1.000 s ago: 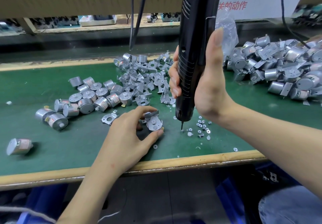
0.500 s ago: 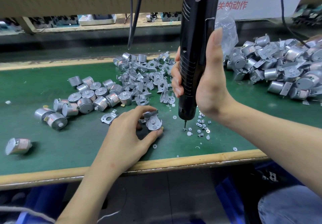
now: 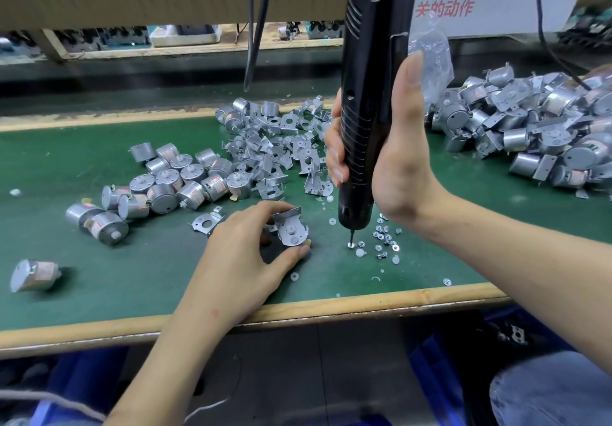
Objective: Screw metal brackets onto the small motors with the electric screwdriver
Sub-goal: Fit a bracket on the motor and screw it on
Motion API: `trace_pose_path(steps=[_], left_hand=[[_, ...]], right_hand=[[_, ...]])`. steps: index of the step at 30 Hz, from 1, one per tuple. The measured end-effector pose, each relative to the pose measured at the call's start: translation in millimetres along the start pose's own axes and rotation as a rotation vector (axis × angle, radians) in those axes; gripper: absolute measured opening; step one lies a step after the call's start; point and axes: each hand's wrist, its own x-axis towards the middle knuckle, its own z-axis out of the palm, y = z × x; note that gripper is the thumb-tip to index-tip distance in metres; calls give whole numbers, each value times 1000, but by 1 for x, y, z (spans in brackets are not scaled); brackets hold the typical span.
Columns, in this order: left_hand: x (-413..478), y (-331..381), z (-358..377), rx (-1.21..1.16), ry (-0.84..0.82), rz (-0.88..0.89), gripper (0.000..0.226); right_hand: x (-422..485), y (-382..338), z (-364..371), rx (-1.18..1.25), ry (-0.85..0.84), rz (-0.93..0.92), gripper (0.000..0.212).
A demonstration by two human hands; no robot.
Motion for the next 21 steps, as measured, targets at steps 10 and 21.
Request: trace_pose_path(steps=[10, 21], left_hand=[[0, 0, -2, -58, -6, -37, 45], [0, -2, -2, -43, -18, -115, 52]], right_hand=[[-1, -5, 11, -20, 13, -33, 78], [26, -23, 39, -68, 106, -147, 55]])
